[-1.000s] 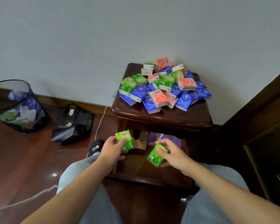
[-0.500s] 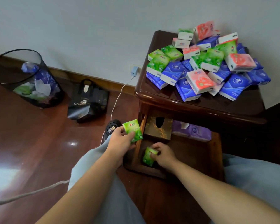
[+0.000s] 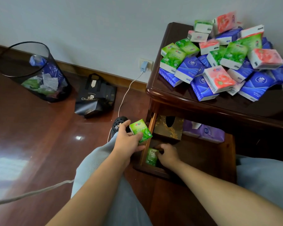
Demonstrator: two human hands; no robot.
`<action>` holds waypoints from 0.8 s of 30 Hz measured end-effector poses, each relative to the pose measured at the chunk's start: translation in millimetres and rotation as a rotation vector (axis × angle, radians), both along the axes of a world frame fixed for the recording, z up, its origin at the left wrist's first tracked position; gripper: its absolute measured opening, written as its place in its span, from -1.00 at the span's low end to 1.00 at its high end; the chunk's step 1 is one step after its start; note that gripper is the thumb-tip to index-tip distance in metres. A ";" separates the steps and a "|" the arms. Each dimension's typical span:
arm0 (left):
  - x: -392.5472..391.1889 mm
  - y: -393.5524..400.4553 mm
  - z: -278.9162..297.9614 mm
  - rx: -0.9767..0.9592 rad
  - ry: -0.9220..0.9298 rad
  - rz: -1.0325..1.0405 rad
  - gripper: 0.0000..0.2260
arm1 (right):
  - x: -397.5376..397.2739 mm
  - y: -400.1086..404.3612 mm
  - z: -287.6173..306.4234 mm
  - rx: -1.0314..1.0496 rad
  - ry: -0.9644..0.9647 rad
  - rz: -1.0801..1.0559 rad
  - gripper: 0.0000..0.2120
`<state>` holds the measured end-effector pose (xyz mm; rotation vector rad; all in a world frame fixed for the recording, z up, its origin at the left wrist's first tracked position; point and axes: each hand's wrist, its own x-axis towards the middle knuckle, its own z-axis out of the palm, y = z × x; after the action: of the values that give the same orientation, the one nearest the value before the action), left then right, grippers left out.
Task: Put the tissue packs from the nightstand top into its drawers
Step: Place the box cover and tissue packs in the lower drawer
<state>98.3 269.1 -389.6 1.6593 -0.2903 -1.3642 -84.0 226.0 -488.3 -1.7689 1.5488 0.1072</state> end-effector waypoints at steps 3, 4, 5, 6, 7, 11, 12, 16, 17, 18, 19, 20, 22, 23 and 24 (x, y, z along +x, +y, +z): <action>-3.0 1.3 4.8 -0.028 -0.027 -0.021 -0.55 | -7.2 -4.6 12.8 0.059 -0.035 0.020 -0.77; -4.3 1.2 6.3 -0.033 -0.040 -0.026 -0.58 | -9.7 -5.9 18.7 0.064 -0.034 0.017 -0.79; -6.2 1.0 7.8 -0.036 -0.053 -0.030 -0.60 | -12.5 -8.1 25.4 0.043 -0.023 -0.006 -0.81; -8.0 0.8 9.4 -0.039 -0.066 -0.040 -0.64 | -15.8 -10.1 32.6 -0.004 -0.005 -0.050 -0.81; -10.6 0.5 11.0 -0.038 -0.079 -0.054 -0.67 | -19.3 -11.9 39.6 -0.056 -0.014 -0.112 -0.82; -23.1 1.6 14.8 -0.018 -0.104 -0.149 -0.79 | -26.0 -14.1 69.7 0.160 -0.511 -0.317 -0.87; -26.8 2.6 14.8 -0.019 -0.096 -0.182 -0.81 | -27.3 -14.0 77.5 0.242 -0.624 -0.321 -0.84; -41.6 6.5 15.4 -0.020 -0.066 -0.322 -0.79 | -36.7 -12.1 91.8 0.259 -0.672 -0.175 -0.65; -44.2 7.2 13.8 -0.014 -0.081 -0.333 -0.78 | -39.7 -11.4 90.7 0.239 -0.639 -0.141 -0.67; -45.6 7.6 11.6 -0.004 -0.122 -0.334 -0.77 | -43.3 -10.6 88.4 0.228 -0.608 -0.127 -0.69; -45.8 7.6 8.5 0.012 -0.189 -0.330 -0.75 | -46.9 -9.8 85.1 0.222 -0.577 -0.137 -0.72; -44.5 7.2 5.0 0.031 -0.274 -0.328 -0.73 | -50.8 -8.8 80.6 0.214 -0.535 -0.163 -0.73; -39.7 5.2 -1.5 0.082 -0.437 -0.356 -0.65 | -57.7 -6.7 68.5 0.171 -0.398 -0.200 -0.74; -37.5 3.9 -4.6 0.116 -0.482 -0.388 -0.60 | -60.1 -5.5 61.1 0.143 -0.318 -0.196 -0.74; -36.1 3.5 -7.3 0.153 -0.492 -0.427 -0.56 | -61.4 -3.7 53.9 0.123 -0.248 -0.187 -0.74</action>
<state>62.3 272.6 -397.0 2.1385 -0.8866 -1.2794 -145.4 222.3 -434.5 -1.4746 1.4844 -0.1033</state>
